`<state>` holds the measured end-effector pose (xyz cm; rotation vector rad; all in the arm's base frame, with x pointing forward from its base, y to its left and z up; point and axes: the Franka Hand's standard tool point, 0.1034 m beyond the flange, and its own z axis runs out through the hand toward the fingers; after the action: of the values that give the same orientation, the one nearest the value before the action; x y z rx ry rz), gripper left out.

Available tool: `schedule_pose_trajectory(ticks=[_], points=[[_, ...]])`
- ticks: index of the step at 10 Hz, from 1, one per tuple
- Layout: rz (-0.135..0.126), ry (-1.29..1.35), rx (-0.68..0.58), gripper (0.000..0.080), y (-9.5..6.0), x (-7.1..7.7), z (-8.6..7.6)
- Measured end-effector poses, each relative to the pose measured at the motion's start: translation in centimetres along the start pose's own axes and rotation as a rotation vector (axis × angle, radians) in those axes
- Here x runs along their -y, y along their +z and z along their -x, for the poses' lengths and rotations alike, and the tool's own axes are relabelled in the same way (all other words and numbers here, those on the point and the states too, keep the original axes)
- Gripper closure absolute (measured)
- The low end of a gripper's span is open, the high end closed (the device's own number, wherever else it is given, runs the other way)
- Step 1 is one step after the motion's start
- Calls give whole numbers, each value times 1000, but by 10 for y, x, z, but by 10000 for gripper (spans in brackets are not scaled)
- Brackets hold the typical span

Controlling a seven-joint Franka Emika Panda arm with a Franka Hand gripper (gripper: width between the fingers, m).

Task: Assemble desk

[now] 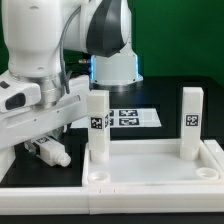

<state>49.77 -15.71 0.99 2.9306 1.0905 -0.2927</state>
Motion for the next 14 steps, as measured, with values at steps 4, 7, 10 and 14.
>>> schedule_pose_trajectory(ticks=[4, 7, 10, 14], points=[[14, -216, -23, 529, -44, 33, 15], [61, -463, -51, 529, -48, 53, 20], [75, -626, -47, 529, -50, 69, 12], [122, -882, -69, 528, -56, 109, 1]])
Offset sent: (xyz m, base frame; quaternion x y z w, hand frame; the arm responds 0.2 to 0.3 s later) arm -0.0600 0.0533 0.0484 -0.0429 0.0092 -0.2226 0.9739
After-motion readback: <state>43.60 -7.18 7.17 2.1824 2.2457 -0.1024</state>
